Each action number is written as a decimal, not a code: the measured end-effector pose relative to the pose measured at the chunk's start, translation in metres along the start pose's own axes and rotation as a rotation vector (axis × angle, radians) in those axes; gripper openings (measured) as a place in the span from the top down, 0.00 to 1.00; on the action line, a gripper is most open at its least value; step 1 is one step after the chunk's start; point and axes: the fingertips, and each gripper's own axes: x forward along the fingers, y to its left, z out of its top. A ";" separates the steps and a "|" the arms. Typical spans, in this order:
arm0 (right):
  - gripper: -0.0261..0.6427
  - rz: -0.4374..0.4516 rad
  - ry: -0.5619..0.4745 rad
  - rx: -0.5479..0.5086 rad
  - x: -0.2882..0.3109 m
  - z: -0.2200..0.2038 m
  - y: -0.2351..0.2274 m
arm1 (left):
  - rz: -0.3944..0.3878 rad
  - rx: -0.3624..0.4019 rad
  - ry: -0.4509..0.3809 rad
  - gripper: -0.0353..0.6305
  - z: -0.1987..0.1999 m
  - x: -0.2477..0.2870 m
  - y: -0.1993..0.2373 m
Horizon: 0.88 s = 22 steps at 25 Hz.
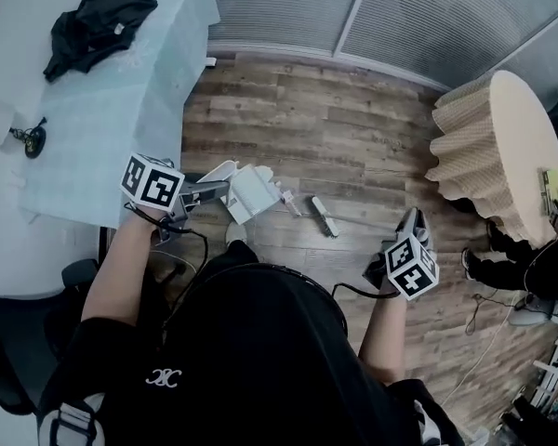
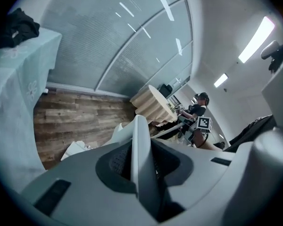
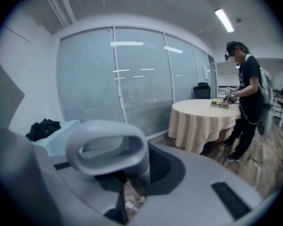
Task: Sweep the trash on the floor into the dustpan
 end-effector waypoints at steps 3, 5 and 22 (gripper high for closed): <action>0.89 -0.112 0.002 0.064 -0.001 -0.006 0.004 | -0.066 0.091 0.092 0.83 0.022 -0.017 0.027; 0.89 -0.187 -0.008 0.110 -0.004 -0.005 0.000 | -0.101 0.158 0.159 0.83 0.032 -0.022 0.040; 0.89 -0.372 -0.010 0.192 -0.031 -0.043 -0.019 | 0.002 0.485 0.621 0.82 0.034 0.010 0.166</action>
